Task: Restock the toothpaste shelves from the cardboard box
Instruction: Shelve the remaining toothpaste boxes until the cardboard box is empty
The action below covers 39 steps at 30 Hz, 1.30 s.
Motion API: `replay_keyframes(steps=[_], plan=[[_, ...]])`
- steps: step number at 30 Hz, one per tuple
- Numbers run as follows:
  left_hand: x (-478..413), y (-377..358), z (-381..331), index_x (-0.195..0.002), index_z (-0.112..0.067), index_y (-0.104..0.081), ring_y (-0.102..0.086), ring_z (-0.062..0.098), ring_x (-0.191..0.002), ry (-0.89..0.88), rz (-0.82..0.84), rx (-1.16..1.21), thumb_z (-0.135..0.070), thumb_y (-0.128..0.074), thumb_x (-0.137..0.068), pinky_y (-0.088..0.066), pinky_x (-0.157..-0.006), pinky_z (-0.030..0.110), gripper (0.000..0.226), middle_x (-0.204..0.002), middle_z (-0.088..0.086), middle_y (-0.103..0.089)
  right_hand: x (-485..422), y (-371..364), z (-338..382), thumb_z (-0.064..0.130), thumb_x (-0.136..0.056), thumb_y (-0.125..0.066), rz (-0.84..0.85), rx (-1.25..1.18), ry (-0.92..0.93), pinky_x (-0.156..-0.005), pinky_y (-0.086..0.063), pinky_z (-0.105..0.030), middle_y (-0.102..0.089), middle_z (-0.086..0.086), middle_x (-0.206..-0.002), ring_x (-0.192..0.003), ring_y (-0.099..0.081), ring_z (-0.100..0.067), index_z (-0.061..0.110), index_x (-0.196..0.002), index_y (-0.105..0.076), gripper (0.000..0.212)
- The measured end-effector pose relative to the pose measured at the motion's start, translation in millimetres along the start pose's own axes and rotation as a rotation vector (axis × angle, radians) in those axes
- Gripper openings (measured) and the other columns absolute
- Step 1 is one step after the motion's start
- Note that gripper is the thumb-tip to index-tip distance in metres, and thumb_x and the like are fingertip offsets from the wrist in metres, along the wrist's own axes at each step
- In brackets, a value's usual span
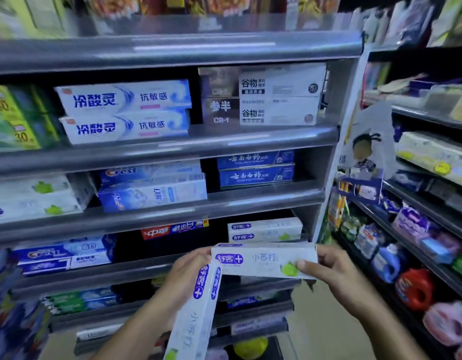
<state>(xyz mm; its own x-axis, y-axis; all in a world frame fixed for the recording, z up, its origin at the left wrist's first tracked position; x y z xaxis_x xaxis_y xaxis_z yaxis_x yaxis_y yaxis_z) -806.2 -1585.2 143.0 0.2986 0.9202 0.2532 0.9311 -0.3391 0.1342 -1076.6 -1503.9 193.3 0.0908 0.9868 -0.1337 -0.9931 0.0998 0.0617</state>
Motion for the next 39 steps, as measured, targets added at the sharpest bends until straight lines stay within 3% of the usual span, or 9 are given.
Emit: replay_keyframes(steps=[6,9,13,16,20,24,29,36,39], plan=[[-18,-21,-2,-0.120,-0.045,-0.072,-0.071,0.008,-0.110,-0.047,-0.092,0.082,-0.019,-0.047,-0.104,-0.054,-0.088,0.034,0.039,-0.118,-0.011,-0.076,-35,45,-44,0.020,-0.085,-0.079,-0.296,0.067,0.014,-0.075,-0.058,-0.034,-0.078,-0.003,-0.098,-0.087,-0.074,-0.022,0.016,-0.113,-0.067,0.031],[-30,-33,-7,-0.131,-0.047,-0.064,-0.070,0.009,-0.112,-0.063,-0.114,0.080,-0.024,-0.051,-0.104,-0.056,-0.093,0.034,0.037,-0.120,-0.014,-0.074,-55,57,-54,0.029,-0.087,-0.078,-0.374,0.275,0.080,-0.060,-0.047,-0.010,-0.072,0.004,-0.098,-0.072,-0.065,-0.003,0.031,-0.116,-0.071,0.030],[-47,-40,-14,-0.142,-0.049,-0.054,-0.069,0.007,-0.112,-0.057,-0.157,0.086,-0.029,-0.052,-0.105,-0.057,-0.086,0.031,0.043,-0.129,-0.014,-0.070,-78,60,-61,0.030,-0.091,-0.073,-0.434,0.388,0.094,-0.060,-0.043,-0.009,-0.063,0.014,-0.099,-0.079,-0.060,0.009,0.022,-0.125,-0.070,0.035],[-59,-41,-18,-0.147,-0.042,-0.049,-0.064,0.014,-0.123,-0.059,-0.193,0.077,-0.031,-0.055,-0.103,-0.052,-0.104,0.041,0.046,-0.141,-0.010,-0.062,-85,61,-60,0.033,-0.093,-0.071,-0.482,0.404,0.081,-0.061,-0.047,-0.015,-0.062,0.026,-0.092,-0.077,-0.059,0.016,0.023,-0.126,-0.068,0.035],[-72,-41,-15,-0.151,-0.041,-0.044,-0.053,0.007,-0.128,-0.036,-0.211,0.025,-0.032,-0.053,-0.103,-0.044,-0.104,0.031,0.049,-0.149,-0.012,-0.051,-97,62,-58,0.038,-0.094,-0.067,-0.490,0.487,0.080,-0.065,-0.055,-0.033,-0.069,0.015,-0.087,-0.074,-0.065,-0.005,0.026,-0.107,-0.069,0.017],[-72,-52,-7,-0.147,-0.050,-0.045,-0.058,0.002,-0.120,-0.004,-0.162,0.000,-0.043,-0.059,-0.095,-0.045,-0.089,0.026,0.054,-0.138,-0.019,-0.059,-105,61,-73,0.043,-0.097,-0.061,-0.457,0.484,-0.048,-0.074,-0.053,-0.034,-0.073,-0.002,-0.102,-0.088,-0.068,-0.022,0.012,-0.124,-0.063,0.040],[-78,-47,-17,-0.137,-0.047,-0.059,-0.056,0.012,-0.130,-0.040,-0.201,-0.092,-0.046,-0.050,-0.086,-0.044,-0.113,0.043,0.051,-0.145,-0.009,-0.057,-108,63,-81,0.042,-0.097,-0.062,-0.449,0.439,-0.103,-0.074,-0.040,-0.029,-0.060,-0.005,-0.095,-0.088,-0.057,-0.022,0.011,-0.113,-0.061,0.035],[-84,-51,-16,-0.112,-0.057,-0.065,-0.072,0.006,-0.105,-0.003,-0.139,-0.058,-0.030,-0.048,-0.101,-0.054,-0.089,0.031,0.033,-0.116,-0.018,-0.075,-113,60,-76,0.035,-0.097,-0.063,-0.528,0.428,-0.113,-0.070,-0.047,-0.029,-0.073,-0.011,-0.091,-0.080,-0.068,-0.029,0.008,-0.117,-0.066,0.034],[-91,-47,-17,-0.110,-0.031,-0.066,-0.066,0.017,-0.079,0.087,-0.149,-0.073,-0.034,-0.045,-0.100,-0.047,-0.072,0.030,0.024,-0.094,-0.002,-0.073,-127,57,-82,0.034,-0.097,-0.063,-0.523,0.362,-0.199,-0.070,-0.059,-0.044,-0.072,-0.010,-0.081,-0.070,-0.069,-0.030,0.011,-0.099,-0.065,0.023]])
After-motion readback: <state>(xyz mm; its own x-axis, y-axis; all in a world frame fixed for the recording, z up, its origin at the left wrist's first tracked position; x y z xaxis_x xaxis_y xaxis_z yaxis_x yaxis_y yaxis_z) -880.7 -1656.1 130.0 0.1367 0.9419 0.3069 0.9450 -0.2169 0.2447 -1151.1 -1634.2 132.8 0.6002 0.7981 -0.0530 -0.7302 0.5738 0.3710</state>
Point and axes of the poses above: each hand's wrist, its own x-axis away from the middle knuckle, its own y-axis out of the back of the hand, z = x × y, the point moved 9 cm from there along -x, towards the middle knuckle
